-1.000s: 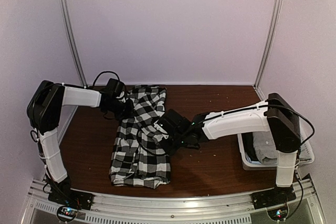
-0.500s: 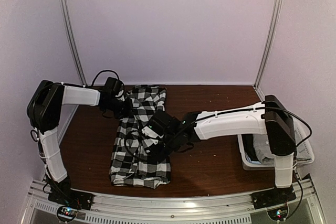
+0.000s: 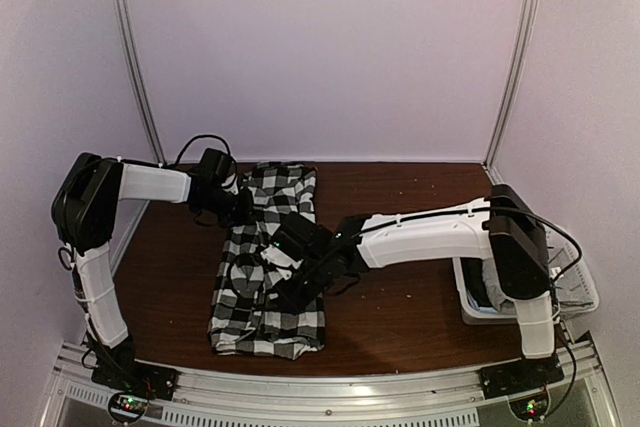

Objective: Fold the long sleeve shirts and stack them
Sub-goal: Adjust the sleeve of the rectangle-folded shirt.

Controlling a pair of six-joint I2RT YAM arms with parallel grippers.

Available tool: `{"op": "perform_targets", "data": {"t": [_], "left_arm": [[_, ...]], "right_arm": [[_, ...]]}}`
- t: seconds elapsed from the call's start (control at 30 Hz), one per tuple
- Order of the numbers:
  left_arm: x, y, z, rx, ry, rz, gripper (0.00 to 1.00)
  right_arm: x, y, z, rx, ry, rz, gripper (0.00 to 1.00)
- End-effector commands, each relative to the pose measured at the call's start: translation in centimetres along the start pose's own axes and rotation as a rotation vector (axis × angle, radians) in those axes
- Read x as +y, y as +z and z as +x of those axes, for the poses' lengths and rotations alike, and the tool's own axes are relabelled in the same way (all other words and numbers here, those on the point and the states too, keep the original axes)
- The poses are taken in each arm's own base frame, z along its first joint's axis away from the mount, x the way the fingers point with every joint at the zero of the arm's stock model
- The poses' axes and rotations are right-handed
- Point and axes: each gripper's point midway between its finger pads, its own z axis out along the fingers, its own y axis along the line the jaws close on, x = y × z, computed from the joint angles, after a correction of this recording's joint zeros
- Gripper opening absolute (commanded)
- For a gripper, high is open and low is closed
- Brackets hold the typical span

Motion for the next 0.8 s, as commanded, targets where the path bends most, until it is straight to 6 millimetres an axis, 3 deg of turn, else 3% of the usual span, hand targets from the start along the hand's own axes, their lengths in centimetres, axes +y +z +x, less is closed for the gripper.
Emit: {"op": "perform_targets", "data": {"t": [0.0,0.1,0.17,0.3,0.43,0.6,0.67,0.77], "left_arm": [[0.8,0.2,-1.5,-0.063,0.030,-0.020,0.09],[1.5,-0.6,-2.2,-0.094,0.043,-0.065,0.27],[2.1,-1.7,-3.1,-0.126,0.048,-0.091,0.32],[2.8,-4.6,-5.2,-0.201,0.071,-0.141,0.35],[0.3,-6.4,-6.1,-0.216,0.147,-0.085,0.31],[-4.4,-5.0,-4.3,-0.153,0.240,0.057,0.22],[-5.4,-3.7,-3.4,-0.117,0.246,0.091,0.17],[-4.9,-1.9,-2.6,-0.085,0.219,0.108,0.14]], "right_arm": [[1.4,0.4,1.1,0.059,0.007,-0.044,0.10],[1.0,-0.4,0.4,0.038,0.019,-0.056,0.30],[0.5,-1.8,-0.8,-0.003,0.042,-0.085,0.39],[-2.2,-4.5,-3.5,-0.096,0.107,-0.122,0.41],[-6.0,-6.9,-6.6,-0.224,0.212,-0.160,0.38],[-9.6,-8.1,-10.6,-0.394,0.318,-0.257,0.34],[-10.6,-8.2,-12.4,-0.448,0.339,-0.287,0.33],[-12.2,-7.9,-14.6,-0.516,0.368,-0.319,0.32]]}}
